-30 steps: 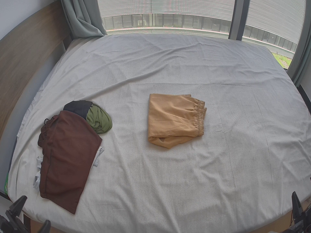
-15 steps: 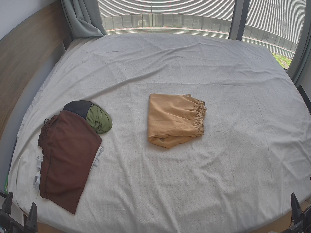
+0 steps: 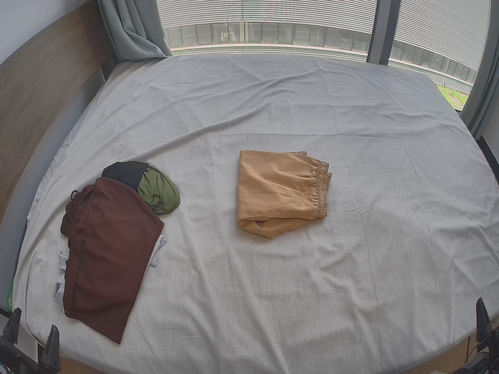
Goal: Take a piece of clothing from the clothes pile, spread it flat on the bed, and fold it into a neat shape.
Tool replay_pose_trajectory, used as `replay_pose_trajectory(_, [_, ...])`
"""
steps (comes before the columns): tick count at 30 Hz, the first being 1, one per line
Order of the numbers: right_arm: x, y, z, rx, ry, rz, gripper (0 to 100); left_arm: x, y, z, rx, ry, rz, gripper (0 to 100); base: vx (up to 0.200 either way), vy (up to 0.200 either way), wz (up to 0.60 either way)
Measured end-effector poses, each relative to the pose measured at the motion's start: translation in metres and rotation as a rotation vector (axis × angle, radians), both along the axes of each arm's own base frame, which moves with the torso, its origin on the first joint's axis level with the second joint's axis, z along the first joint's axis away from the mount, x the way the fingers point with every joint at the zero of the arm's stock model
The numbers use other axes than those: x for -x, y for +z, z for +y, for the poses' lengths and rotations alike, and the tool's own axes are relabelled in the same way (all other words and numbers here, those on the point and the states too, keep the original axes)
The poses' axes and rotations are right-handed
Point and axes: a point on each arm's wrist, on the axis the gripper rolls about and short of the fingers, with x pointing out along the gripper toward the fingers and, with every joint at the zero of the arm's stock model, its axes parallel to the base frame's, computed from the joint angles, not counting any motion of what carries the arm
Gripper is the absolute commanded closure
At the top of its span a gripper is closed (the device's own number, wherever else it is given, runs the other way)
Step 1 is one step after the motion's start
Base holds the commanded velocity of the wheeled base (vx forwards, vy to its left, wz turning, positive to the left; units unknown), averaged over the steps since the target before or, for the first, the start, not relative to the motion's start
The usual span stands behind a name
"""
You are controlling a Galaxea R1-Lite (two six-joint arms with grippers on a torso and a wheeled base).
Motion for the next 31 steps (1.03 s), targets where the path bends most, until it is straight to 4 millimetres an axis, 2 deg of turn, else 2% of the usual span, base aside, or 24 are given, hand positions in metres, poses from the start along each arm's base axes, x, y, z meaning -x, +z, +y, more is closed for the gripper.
replay_pose_trajectory(3, [0.0000,-0.0001,-0.0003,0.059,-0.021,0.004,0,0.0000,0.0000,0.0000,0.000,0.000,0.000,0,0.000,0.000,0.00])
replay_pose_trajectory(11, [-0.0001,-0.0015,0.0024,0.145,0.097,0.014,0,0.0000,0.0001,0.0000,-0.007,0.002,0.000,0,0.000,0.000,0.00])
replay_pose_trajectory(17, [-0.0004,-0.0083,0.0016,0.045,0.072,0.082,0,0.0000,0.0001,-0.0001,-0.007,0.001,0.000,0,0.000,0.000,0.00])
replay_pose_trajectory(31, [-0.0004,-0.0076,0.0012,0.051,0.055,0.076,0,0.0000,0.0001,-0.0004,-0.018,-0.013,0.000,0,0.000,0.000,0.00])
